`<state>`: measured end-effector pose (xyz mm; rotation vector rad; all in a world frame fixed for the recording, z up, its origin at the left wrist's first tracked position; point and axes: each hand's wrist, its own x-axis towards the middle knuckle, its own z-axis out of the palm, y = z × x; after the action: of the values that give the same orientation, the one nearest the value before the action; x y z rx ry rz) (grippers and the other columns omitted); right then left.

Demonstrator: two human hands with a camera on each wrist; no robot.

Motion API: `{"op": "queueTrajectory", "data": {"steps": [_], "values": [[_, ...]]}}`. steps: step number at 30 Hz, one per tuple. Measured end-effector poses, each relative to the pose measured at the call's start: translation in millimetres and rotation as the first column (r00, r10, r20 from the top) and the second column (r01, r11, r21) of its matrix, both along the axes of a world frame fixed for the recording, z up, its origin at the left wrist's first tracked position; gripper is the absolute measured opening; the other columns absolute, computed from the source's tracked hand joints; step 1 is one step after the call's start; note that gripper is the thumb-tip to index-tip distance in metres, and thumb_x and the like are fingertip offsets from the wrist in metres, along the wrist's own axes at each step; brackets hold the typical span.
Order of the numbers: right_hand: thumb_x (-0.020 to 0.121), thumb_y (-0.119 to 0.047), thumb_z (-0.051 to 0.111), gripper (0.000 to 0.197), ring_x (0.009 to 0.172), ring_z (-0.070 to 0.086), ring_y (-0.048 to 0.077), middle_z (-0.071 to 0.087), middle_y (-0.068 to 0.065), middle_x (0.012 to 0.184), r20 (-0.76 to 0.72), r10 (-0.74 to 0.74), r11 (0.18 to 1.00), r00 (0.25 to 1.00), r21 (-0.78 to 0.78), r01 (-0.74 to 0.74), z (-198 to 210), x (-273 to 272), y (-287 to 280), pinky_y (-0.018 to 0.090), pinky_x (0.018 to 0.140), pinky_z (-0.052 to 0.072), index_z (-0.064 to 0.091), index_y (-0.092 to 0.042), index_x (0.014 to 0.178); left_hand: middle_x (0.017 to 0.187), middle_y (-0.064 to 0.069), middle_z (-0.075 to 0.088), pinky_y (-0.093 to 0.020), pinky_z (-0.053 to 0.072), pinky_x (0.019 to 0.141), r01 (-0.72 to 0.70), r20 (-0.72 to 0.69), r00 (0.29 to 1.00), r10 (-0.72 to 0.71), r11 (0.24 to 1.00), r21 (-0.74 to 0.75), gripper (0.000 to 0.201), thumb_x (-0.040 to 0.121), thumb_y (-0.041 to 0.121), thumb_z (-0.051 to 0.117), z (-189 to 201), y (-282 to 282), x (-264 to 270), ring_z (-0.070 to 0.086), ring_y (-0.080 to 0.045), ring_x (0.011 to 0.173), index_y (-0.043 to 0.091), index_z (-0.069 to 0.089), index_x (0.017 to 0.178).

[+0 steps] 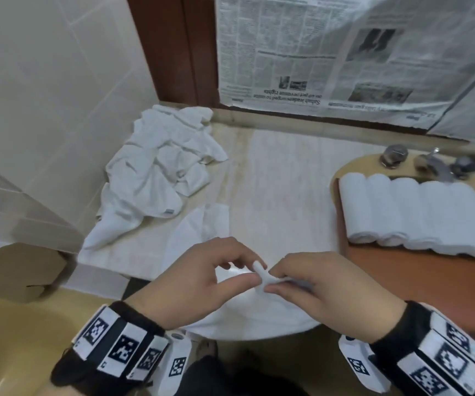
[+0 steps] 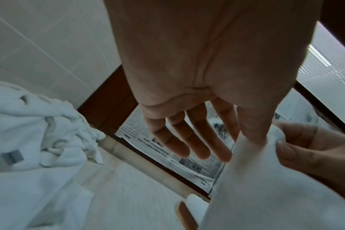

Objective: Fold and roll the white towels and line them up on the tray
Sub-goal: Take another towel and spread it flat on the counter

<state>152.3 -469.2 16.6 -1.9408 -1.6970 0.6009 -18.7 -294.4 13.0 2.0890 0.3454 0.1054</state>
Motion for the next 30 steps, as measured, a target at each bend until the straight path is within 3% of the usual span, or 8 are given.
{"op": "queueTrajectory", "data": {"steps": [5, 9, 12, 16, 19, 21, 25, 30], "values": [[0.098, -0.05, 0.059, 0.018, 0.073, 0.062, 0.008, 0.065, -0.016, 0.077, -0.139, -0.196, 0.981, 0.971, -0.015, 0.196, -17, 2, -36, 0.018, 0.062, 0.042, 0.067, -0.038, 0.089, 0.093, 0.015, 0.066, -0.03, 0.049, 0.082, 0.079, 0.106, 0.99, -0.094, 0.987, 0.137, 0.008, 0.096, 0.044, 0.067, -6, -10, 7, 0.061, -0.014, 0.095, 0.037, 0.066, 0.092], [0.096, -0.037, 0.067, 0.015, 0.082, 0.069, -0.002, 0.073, -0.027, 0.086, -0.294, -0.346, 0.938, 0.891, -0.116, 0.326, -53, 5, -71, 0.01, 0.072, 0.046, 0.08, -0.035, 0.103, 0.086, 0.022, 0.056, -0.017, 0.043, 0.075, 0.137, 0.098, 0.98, -0.175, 0.942, 0.307, 0.009, 0.099, 0.039, 0.061, -5, -14, -2, 0.058, -0.005, 0.086, 0.037, 0.058, 0.091], [0.097, -0.038, 0.065, 0.015, 0.088, 0.068, -0.003, 0.072, -0.03, 0.091, -0.271, -0.394, 0.914, 0.879, -0.214, 0.344, -80, 6, -95, 0.012, 0.077, 0.049, 0.079, -0.037, 0.104, 0.083, 0.021, 0.055, -0.016, 0.041, 0.072, 0.106, 0.076, 0.987, -0.14, 0.935, 0.337, 0.012, 0.099, 0.041, 0.057, -10, -7, -16, 0.059, -0.007, 0.083, 0.036, 0.057, 0.088], [0.098, -0.044, 0.06, 0.01, 0.087, 0.063, 0.002, 0.067, -0.023, 0.091, -0.149, -0.395, 0.897, 0.907, -0.278, 0.345, -103, 6, -113, 0.019, 0.072, 0.046, 0.067, -0.042, 0.091, 0.091, 0.01, 0.068, -0.02, 0.045, 0.066, -0.112, 0.048, 0.993, 0.104, 0.971, 0.211, 0.022, 0.096, 0.051, 0.055, -21, 7, -45, 0.065, -0.013, 0.078, 0.032, 0.064, 0.093], [0.097, -0.051, 0.054, 0.016, 0.083, 0.061, 0.006, 0.062, -0.018, 0.089, -0.08, -0.391, 0.897, 0.917, -0.256, 0.36, -100, 7, -112, 0.026, 0.071, 0.051, 0.06, -0.041, 0.087, 0.081, 0.007, 0.071, -0.031, 0.049, 0.068, -0.292, -0.003, 0.956, 0.293, 0.953, 0.082, 0.017, 0.101, 0.04, 0.061, -33, 13, -63, 0.065, -0.016, 0.069, 0.023, 0.063, 0.098], [0.098, -0.052, 0.051, 0.016, 0.08, 0.06, 0.009, 0.06, -0.016, 0.09, -0.083, -0.391, 0.911, 0.917, -0.176, 0.373, -82, 6, -101, 0.021, 0.068, 0.049, 0.055, -0.042, 0.086, 0.073, 0.002, 0.07, -0.031, 0.049, 0.069, -0.419, -0.068, 0.907, 0.415, 0.906, -0.058, 0.016, 0.101, 0.038, 0.059, -48, 19, -73, 0.064, -0.017, 0.069, 0.022, 0.058, 0.102], [0.1, -0.035, 0.054, 0.01, 0.081, 0.059, 0.01, 0.058, -0.014, 0.086, -0.112, -0.392, 0.915, 0.913, 0.052, 0.399, -31, 1, -60, 0.018, 0.069, 0.043, 0.059, -0.034, 0.092, 0.08, -0.009, 0.072, -0.05, 0.052, 0.075, -0.587, -0.05, 0.805, 0.591, 0.782, -0.211, 0.042, 0.091, 0.066, 0.054, -68, 16, -82, 0.065, -0.041, 0.081, 0.028, 0.053, 0.109], [0.098, -0.028, 0.06, 0.009, 0.085, 0.062, 0.006, 0.067, -0.011, 0.086, -0.108, -0.406, 0.862, 0.908, 0.286, 0.419, 44, 12, -11, 0.013, 0.069, 0.043, 0.068, -0.028, 0.096, 0.1, 0.002, 0.074, -0.036, 0.062, 0.082, -0.654, 0.04, 0.653, 0.756, 0.59, -0.473, 0.041, 0.087, 0.07, 0.06, -51, 13, -64, 0.071, -0.015, 0.099, 0.034, 0.053, 0.106]]}}
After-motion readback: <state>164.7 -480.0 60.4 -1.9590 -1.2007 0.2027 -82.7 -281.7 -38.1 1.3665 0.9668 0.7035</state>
